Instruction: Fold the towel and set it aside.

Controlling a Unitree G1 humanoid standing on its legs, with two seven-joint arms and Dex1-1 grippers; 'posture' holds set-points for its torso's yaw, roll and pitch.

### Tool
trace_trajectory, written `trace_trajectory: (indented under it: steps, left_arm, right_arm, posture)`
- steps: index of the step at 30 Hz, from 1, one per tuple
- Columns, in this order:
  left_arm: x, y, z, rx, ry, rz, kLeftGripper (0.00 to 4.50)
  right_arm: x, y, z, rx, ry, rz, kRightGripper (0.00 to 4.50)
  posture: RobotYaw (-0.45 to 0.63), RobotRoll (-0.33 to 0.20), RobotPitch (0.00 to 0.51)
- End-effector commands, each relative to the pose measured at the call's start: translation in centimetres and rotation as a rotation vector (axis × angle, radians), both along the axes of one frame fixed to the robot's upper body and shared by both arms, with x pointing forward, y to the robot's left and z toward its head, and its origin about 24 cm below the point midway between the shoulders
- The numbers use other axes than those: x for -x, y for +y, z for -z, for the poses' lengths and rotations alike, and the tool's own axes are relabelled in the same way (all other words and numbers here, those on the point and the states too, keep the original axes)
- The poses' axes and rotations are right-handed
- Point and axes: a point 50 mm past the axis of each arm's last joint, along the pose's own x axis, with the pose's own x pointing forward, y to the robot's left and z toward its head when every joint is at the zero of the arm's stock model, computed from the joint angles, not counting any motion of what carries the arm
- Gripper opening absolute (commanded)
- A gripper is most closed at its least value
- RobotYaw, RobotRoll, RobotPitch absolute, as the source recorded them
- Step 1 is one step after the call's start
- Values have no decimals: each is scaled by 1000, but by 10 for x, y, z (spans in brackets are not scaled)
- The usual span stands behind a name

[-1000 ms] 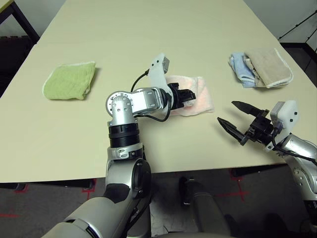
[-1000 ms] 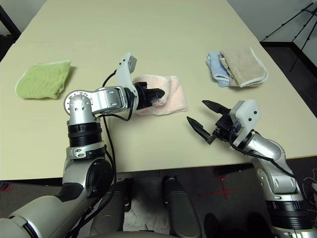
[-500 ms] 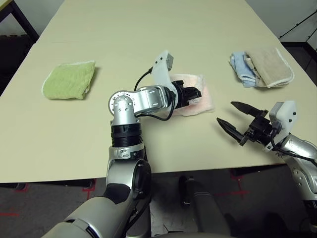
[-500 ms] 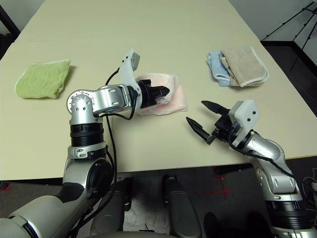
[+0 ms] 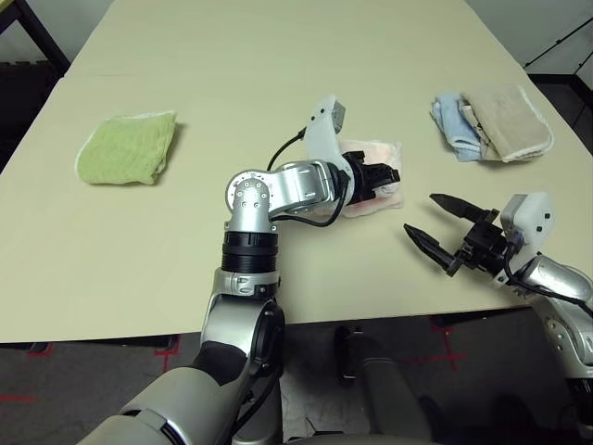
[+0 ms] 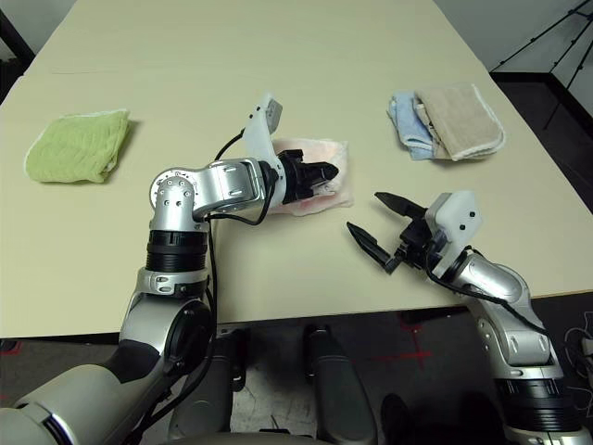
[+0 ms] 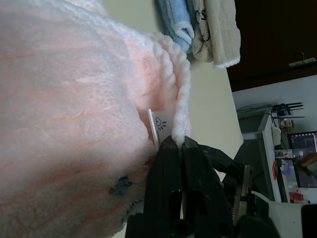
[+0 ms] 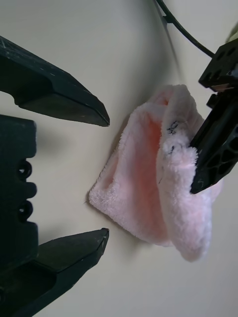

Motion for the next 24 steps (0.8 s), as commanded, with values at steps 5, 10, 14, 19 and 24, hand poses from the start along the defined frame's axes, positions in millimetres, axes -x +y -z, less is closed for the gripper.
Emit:
trace_trajectory:
  steps: [5, 10, 14, 19, 24]
  left_arm:
    - [16, -41, 15, 25, 20, 80, 11]
    - [8, -37, 17, -1, -17, 29, 237]
    - [6, -32, 11, 20, -48, 24, 1501]
    - [6, -16, -5, 114, -84, 48, 3362]
    - [6, 12, -27, 212, -168, 69, 4488]
  right_arm:
    - [4, 2, 1, 4, 11, -1, 4500]
    - [4, 3, 1, 2, 13, -4, 4500]
    - [4, 3, 0, 3, 14, -6, 4500]
    - [4, 2, -1, 0, 13, -6, 4500]
    - [2, 2, -7, -12, -5, -11, 4500]
  posture:
    - [9, 0, 262]
    - [9, 0, 262]
    - [18, 0, 266]
    - [29, 0, 263]
    - [54, 0, 258]
